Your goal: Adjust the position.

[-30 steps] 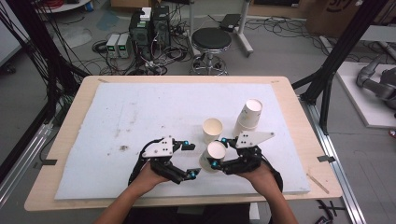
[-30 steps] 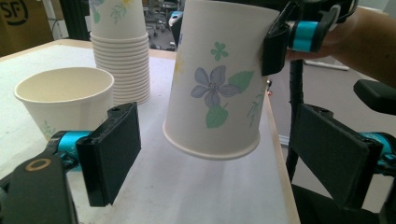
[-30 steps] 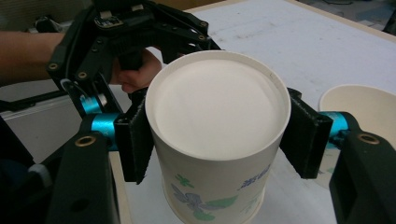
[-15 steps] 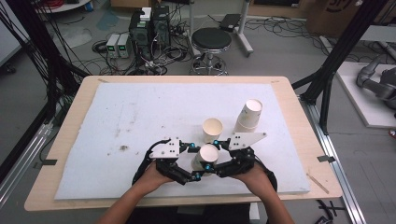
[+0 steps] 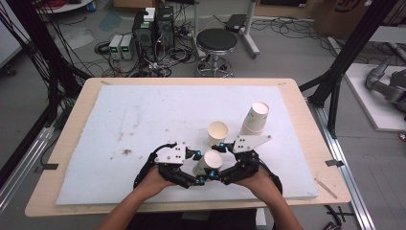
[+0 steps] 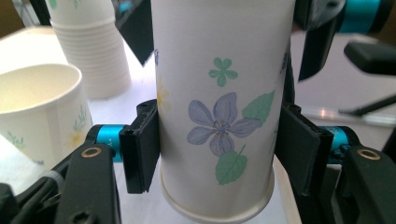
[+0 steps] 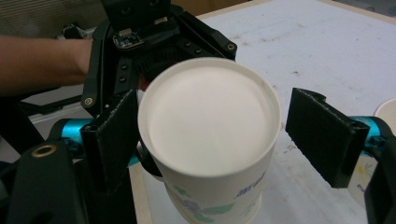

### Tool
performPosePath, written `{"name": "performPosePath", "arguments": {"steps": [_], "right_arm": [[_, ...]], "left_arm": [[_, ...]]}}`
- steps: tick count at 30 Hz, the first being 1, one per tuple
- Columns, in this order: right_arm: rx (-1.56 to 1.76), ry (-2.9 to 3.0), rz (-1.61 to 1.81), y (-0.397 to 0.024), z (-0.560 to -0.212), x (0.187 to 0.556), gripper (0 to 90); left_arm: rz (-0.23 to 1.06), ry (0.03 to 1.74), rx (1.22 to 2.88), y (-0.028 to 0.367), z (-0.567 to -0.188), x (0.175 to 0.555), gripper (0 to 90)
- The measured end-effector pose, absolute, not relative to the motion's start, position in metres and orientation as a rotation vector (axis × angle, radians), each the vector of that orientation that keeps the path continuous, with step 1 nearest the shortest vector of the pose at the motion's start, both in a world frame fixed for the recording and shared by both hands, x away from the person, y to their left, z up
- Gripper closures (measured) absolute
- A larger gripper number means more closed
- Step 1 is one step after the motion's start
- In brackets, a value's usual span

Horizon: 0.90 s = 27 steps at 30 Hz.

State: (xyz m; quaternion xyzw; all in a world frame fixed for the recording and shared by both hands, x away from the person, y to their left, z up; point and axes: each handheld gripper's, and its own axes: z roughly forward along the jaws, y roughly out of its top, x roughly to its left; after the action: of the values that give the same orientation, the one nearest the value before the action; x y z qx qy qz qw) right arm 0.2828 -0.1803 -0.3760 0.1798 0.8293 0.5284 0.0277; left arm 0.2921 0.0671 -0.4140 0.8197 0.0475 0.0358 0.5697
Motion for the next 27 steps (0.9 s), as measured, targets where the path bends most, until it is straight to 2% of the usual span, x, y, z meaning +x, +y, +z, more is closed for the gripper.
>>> {"name": "performPosePath", "arguments": {"steps": [12,22,27], "right_arm": [[0.388,2.65,1.393,-0.174,-0.364,0.286,18.9],[0.231,2.743,1.184,-0.155,-0.365,0.29,19.4],[0.145,2.784,1.111,-0.146,-0.365,0.291,25.1]], "left_arm": [[0.114,0.106,2.203,0.07,-0.398,0.297,37.3],[0.116,0.045,2.342,0.068,-0.387,0.298,37.1],[0.094,0.006,2.376,0.068,-0.382,0.298,37.1]]}}
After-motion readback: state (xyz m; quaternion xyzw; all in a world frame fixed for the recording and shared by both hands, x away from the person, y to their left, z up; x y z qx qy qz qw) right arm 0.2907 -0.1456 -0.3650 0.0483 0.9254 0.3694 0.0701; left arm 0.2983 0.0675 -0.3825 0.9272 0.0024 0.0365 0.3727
